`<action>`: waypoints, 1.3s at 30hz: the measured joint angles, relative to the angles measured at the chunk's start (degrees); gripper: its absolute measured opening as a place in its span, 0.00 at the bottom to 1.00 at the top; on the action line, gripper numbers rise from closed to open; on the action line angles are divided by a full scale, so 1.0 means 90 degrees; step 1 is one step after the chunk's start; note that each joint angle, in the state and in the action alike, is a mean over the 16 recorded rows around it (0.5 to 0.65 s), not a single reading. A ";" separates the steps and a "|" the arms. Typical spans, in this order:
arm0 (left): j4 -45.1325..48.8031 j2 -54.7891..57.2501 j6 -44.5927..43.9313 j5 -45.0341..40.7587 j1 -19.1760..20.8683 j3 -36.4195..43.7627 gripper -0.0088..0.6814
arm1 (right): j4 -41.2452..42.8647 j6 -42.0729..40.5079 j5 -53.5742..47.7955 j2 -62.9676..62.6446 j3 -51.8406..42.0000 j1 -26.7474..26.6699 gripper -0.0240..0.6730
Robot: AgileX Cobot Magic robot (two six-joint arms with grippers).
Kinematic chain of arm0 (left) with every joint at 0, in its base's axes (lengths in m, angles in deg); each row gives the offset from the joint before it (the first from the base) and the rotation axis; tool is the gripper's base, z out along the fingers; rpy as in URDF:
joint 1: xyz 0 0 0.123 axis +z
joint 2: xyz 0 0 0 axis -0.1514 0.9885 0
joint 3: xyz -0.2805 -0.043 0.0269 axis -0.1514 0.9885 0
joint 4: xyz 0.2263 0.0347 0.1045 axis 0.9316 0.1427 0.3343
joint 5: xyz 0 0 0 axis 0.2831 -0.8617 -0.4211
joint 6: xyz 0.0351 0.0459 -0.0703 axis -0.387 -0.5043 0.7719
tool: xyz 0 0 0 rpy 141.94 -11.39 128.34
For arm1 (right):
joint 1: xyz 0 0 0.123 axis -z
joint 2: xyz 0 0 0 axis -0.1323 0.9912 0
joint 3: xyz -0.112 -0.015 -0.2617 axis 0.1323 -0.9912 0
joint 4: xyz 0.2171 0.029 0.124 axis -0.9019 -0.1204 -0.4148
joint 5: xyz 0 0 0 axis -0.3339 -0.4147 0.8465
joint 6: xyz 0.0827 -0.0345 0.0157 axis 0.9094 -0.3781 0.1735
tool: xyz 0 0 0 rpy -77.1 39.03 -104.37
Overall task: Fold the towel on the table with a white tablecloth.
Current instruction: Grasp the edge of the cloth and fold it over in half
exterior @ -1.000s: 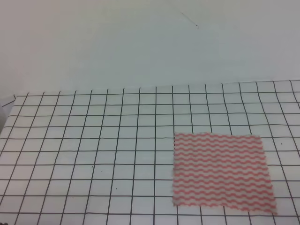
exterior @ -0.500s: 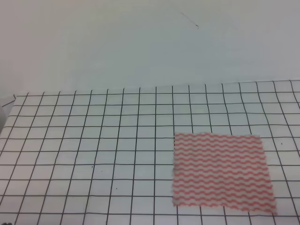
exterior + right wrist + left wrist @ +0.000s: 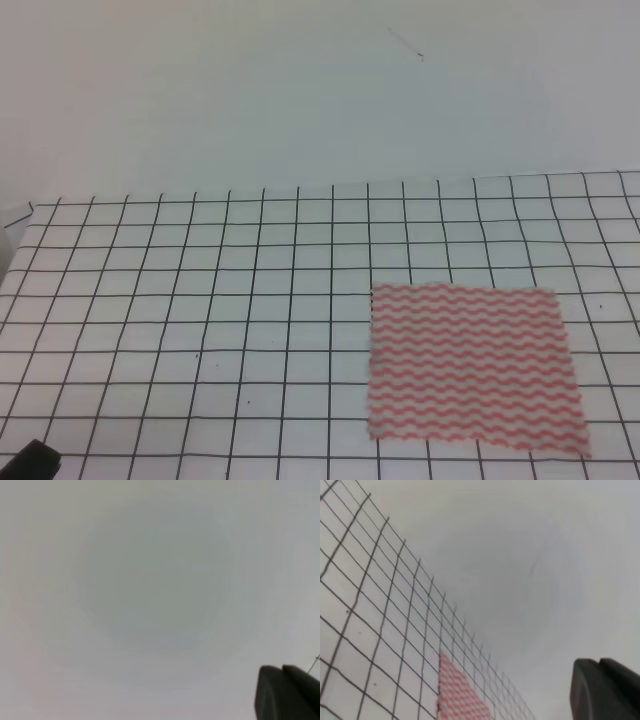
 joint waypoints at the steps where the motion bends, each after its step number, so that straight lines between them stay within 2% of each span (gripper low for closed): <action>1: -0.0188 0.0000 0.0000 0.0017 0.0000 0.0000 0.01 | -0.0140 -0.0047 0.0148 0.0000 0.0001 0.0000 0.03; 6: -0.0810 0.0000 -0.0017 0.0060 0.0000 0.0000 0.01 | -0.0297 -0.0208 0.0477 0.0000 0.0009 0.0000 0.03; 13: -0.1070 0.0000 -0.0336 0.0066 0.0000 0.0000 0.01 | 0.0497 -0.0398 0.0380 0.0000 0.0034 0.0000 0.03; 21: -0.1251 0.0000 -0.1480 -0.0002 0.0000 -0.0009 0.01 | 0.1391 -0.0511 -0.0258 0.0000 0.0122 0.0000 0.03; 27: -0.1486 0.0002 -0.2833 -0.0211 0.0000 -0.0198 0.01 | 0.1468 -0.0545 -0.0962 0.0004 0.0366 0.0000 0.03; 33: -0.1477 0.0094 -0.3880 -0.0490 0.0000 -0.0681 0.01 | 0.1436 -0.1295 -0.1998 0.0096 0.0878 0.0000 0.03; 39: -0.1094 0.0602 -0.4528 -0.0817 0.0000 -0.1322 0.01 | 0.1448 -0.2538 -0.3042 0.0611 0.1543 0.0000 0.03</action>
